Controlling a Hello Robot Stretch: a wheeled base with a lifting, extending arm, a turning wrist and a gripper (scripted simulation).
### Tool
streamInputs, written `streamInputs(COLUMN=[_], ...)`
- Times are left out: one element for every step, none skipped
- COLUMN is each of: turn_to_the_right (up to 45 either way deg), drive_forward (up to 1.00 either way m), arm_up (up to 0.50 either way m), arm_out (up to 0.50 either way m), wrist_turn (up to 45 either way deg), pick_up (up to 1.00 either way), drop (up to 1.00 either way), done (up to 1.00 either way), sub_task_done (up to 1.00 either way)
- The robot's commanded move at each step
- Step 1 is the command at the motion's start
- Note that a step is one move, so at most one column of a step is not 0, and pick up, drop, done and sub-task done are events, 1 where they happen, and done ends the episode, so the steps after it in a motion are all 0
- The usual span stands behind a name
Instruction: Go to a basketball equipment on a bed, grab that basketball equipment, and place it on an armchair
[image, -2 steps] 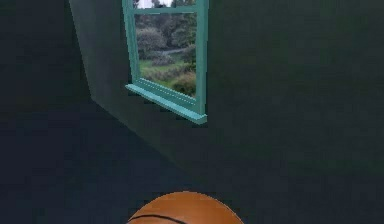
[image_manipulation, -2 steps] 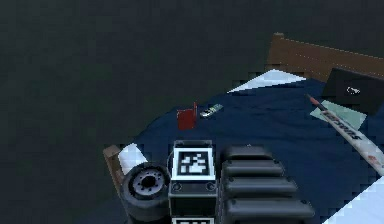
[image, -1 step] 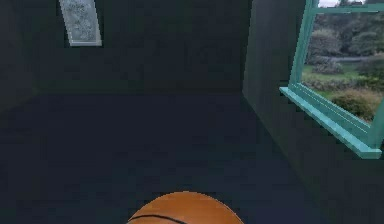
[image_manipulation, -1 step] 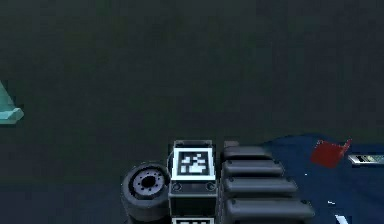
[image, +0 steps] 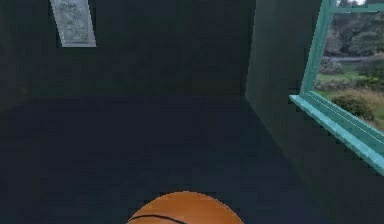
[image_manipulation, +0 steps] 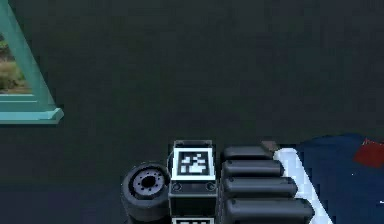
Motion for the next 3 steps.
streamInputs(turn_to_the_right=[-45.0,-39.0,-3.0], drive_forward=[0.00,0.00,0.00], arm_up=[0.00,0.00,0.00], arm_out=[0.00,0.00,0.00], wrist_turn=[0.0,0.0,0.0], pick_up=[0.00,0.00,0.00], drop=[0.00,0.00,0.00], done=[0.00,0.00,0.00], sub_task_done=[0.00,0.00,0.00])
